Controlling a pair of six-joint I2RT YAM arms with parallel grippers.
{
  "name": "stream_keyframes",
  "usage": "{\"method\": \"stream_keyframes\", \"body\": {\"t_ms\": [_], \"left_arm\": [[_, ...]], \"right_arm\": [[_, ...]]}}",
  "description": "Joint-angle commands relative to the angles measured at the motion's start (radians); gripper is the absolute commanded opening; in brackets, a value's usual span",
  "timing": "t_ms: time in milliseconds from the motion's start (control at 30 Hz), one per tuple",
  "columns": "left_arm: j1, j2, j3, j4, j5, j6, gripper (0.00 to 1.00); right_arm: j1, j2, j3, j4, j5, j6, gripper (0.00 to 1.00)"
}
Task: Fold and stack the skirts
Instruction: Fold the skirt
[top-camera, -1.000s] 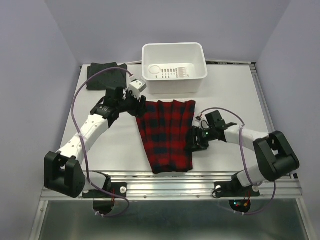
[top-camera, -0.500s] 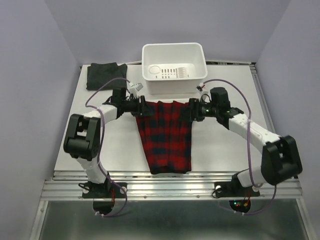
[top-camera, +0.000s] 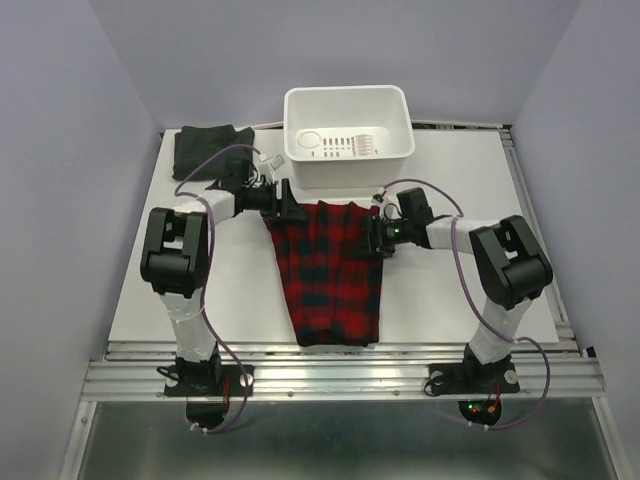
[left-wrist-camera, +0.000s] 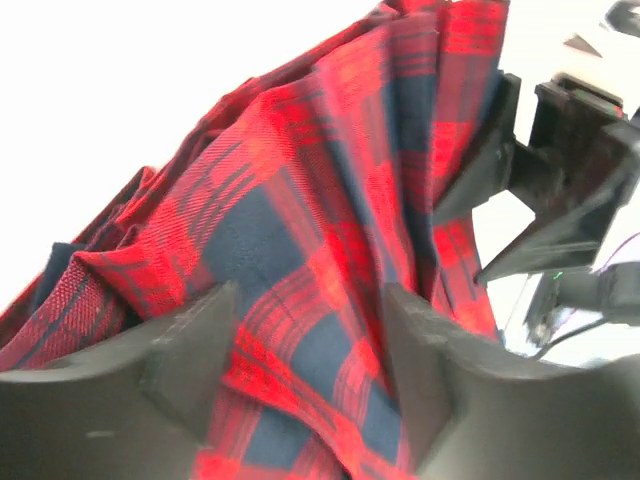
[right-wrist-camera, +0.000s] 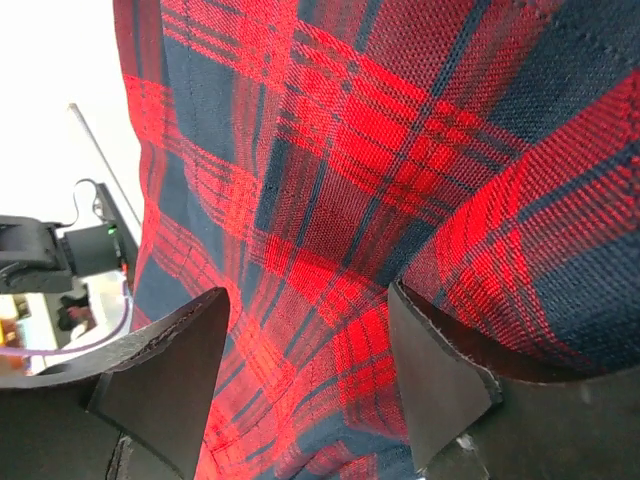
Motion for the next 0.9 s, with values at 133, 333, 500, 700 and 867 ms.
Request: {"method": "stream_keyframes", "body": {"t_ms": [133,333,500,700,867], "left_arm": [[-0.019,-0.479,0.069,-0.428,-0.191,0.654,0.82],[-0.200,-0.983,-0.313,-0.404,-0.329,0.996,0.77],[-0.404,-1.245,-0.554,-0.433,-0.380,1.176,0.39],[-0.637,-1.223,-0.584,-0.407,-0.533,1.189,0.63],[-0.961,-1.075,-0.542,-0.389,-0.769,1.051,0.74]], "right_arm": [[0.001,-0.233,0.094,-0.166,0.008,-0.054,0.72],[0.095,-0.429,0.015,-0.396,0.014,-0.241,0.67],[0.182,-0.500,-0.050,-0.475,-0.076,-0.191,0.57],[0.367,-0.361,-0.108,-0.260,-0.158,-0.074,0.57],[0.396,-0.117,-0.029,-0.369,-0.101,-0.175,0.56]]}}
